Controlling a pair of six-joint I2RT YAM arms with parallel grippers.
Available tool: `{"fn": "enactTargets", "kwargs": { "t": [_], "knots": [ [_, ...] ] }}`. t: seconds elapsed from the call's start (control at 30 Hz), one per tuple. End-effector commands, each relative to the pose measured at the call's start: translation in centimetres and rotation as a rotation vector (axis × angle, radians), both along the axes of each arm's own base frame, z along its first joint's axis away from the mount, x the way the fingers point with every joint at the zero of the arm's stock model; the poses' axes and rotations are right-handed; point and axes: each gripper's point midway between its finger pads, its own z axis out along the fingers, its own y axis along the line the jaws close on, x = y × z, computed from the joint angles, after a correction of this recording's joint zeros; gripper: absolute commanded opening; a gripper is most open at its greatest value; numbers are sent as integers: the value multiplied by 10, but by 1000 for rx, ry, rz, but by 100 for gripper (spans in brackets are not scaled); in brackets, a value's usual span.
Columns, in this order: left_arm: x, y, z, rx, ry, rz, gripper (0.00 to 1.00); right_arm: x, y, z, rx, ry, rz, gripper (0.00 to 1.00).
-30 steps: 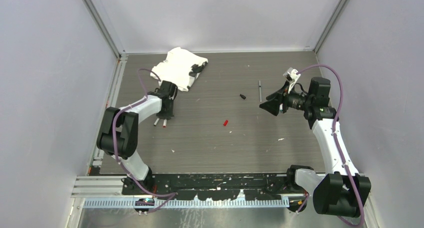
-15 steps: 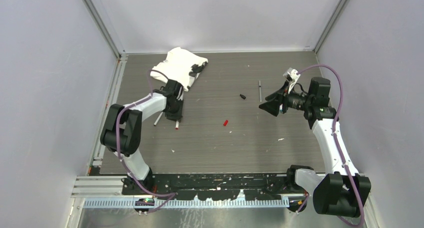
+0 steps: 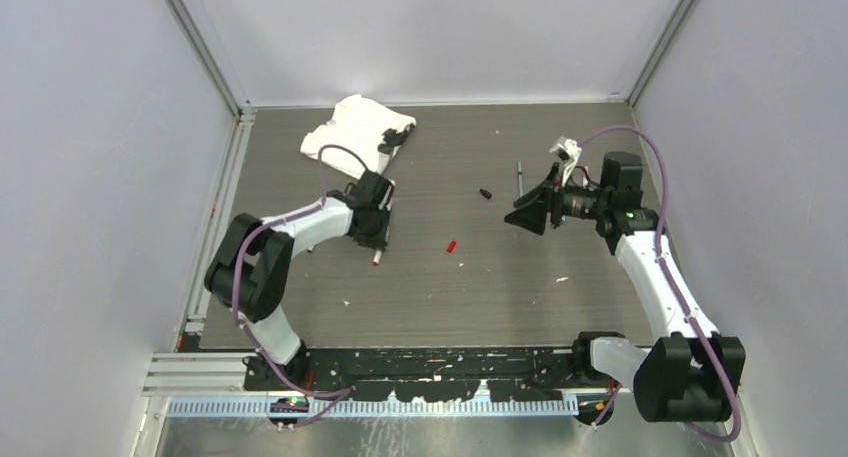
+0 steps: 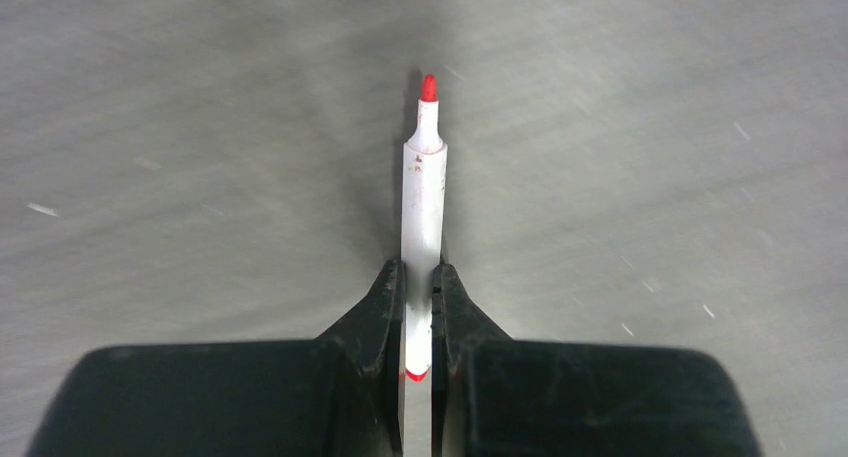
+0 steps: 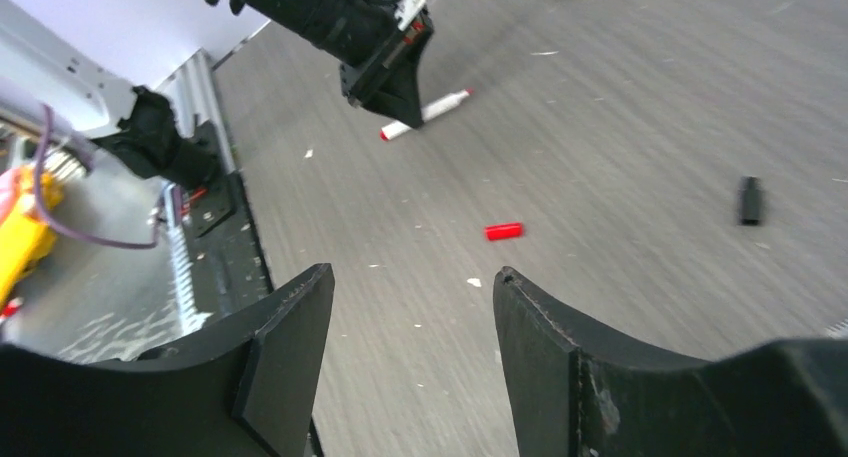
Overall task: Insert the pens into the pen caps
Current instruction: Pick up the pen from the center of the board.
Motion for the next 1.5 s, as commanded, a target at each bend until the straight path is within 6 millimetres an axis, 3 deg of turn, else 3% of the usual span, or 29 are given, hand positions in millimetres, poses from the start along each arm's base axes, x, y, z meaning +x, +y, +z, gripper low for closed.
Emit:
{"fn": "enactTargets", "kwargs": {
  "t": [0.0, 0.03, 0.07, 0.17, 0.27, 0.4, 0.57, 0.67, 0.9, 1.07, 1.3, 1.47],
  "knots": [
    [-15, -57, 35, -206, -186, -50, 1, -9, 33, -10, 3, 61, 92, 65],
    [-18, -73, 57, -300, -261, -62, 1, -11, 40, -14, -4, 68, 106, 65],
    [-22, -85, 65, -381, -300, -56, 1, -12, 47, -19, -5, 84, 116, 64],
    [-33, -111, 115, -644, -444, -33, 1, -11, 64, -28, 32, 137, 108, 62],
    [-38, -116, 147, -792, -532, 14, 1, -11, 78, -28, 89, 161, 107, 61],
    [-40, -108, 186, -941, -635, 103, 1, -14, 90, -26, 153, 205, 120, 62],
    [-42, -105, 223, -1058, -738, 174, 1, -21, 107, -23, 214, 260, 143, 75],
    [-43, -109, 236, -1102, -767, 192, 1, -23, 114, -25, 217, 283, 147, 79],
    [-51, -143, 248, -1159, -777, 154, 1, -20, 120, -24, 214, 280, 130, 79],
    [-52, -157, 249, -1168, -773, 140, 1, -22, 122, -29, 197, 286, 144, 68],
    [-53, -162, 250, -1179, -772, 138, 1, -27, 129, -32, 173, 291, 185, 51],
    [-57, -166, 248, -1188, -762, 125, 1, -28, 130, -22, 192, 281, 191, 48]
  ]
}}
